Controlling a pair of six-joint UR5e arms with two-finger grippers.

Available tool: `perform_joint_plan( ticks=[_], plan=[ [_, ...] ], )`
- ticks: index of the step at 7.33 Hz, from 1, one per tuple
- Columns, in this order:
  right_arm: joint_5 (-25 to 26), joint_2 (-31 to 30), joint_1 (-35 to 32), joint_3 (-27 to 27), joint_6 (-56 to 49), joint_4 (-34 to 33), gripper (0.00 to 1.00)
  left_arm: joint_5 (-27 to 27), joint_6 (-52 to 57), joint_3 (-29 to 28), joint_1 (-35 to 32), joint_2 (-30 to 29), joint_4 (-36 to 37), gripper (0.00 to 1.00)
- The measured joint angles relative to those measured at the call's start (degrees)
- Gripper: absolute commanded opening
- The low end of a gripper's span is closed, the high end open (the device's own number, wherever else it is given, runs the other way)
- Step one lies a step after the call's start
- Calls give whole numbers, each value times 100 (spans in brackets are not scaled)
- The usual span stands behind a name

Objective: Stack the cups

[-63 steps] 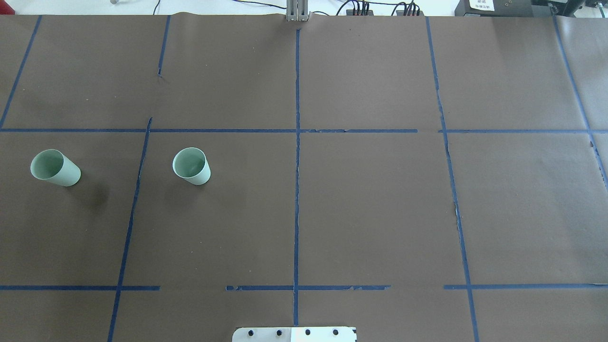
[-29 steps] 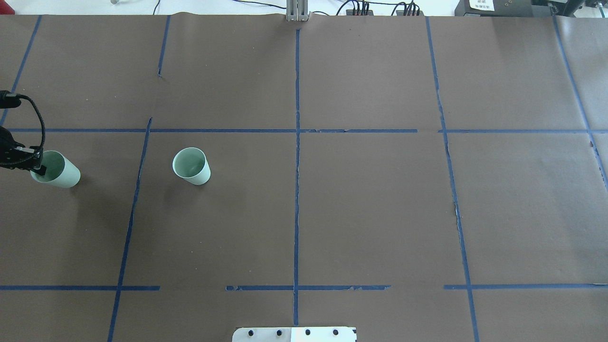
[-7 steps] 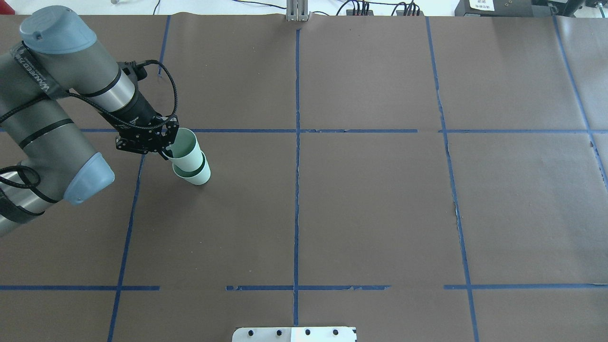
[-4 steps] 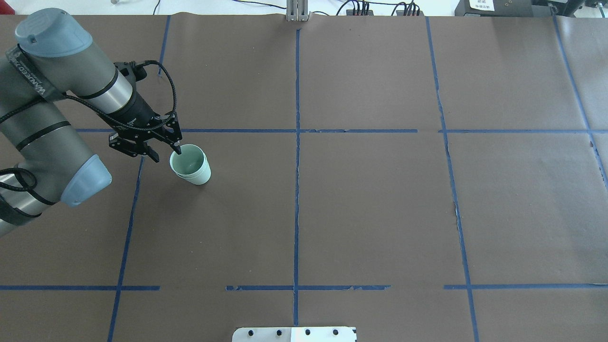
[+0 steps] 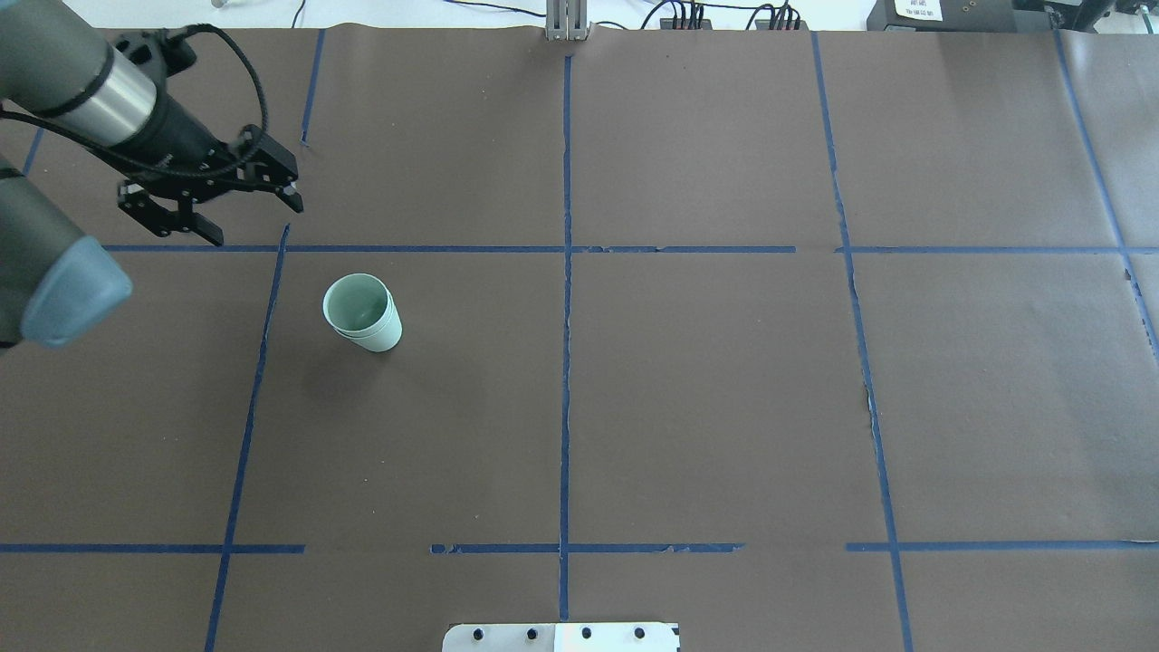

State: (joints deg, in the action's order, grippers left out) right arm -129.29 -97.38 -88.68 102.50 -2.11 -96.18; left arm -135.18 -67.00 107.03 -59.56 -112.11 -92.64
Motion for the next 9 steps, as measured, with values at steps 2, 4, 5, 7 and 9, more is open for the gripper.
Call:
perform_joint_plan(
  ticks=[2,4,5,7,9],
  plan=[
    [0,0,0,-1,0,2,100,-4,1866,160,-944,352,546,100],
    [0,0,0,-2,0,3,100,0,4114,-64,-1760,905,889,100],
    [0,0,0,-2,0,3,100,5,5143,-462,-2217,1097,922,100],
    [0,0,0,0,0,3,100,91,6672,-1378,-2814,1229,931,100],
    [0,0,0,1,0,1,100,267,7220,-1851,-3037,1334,910,100]
  ],
)
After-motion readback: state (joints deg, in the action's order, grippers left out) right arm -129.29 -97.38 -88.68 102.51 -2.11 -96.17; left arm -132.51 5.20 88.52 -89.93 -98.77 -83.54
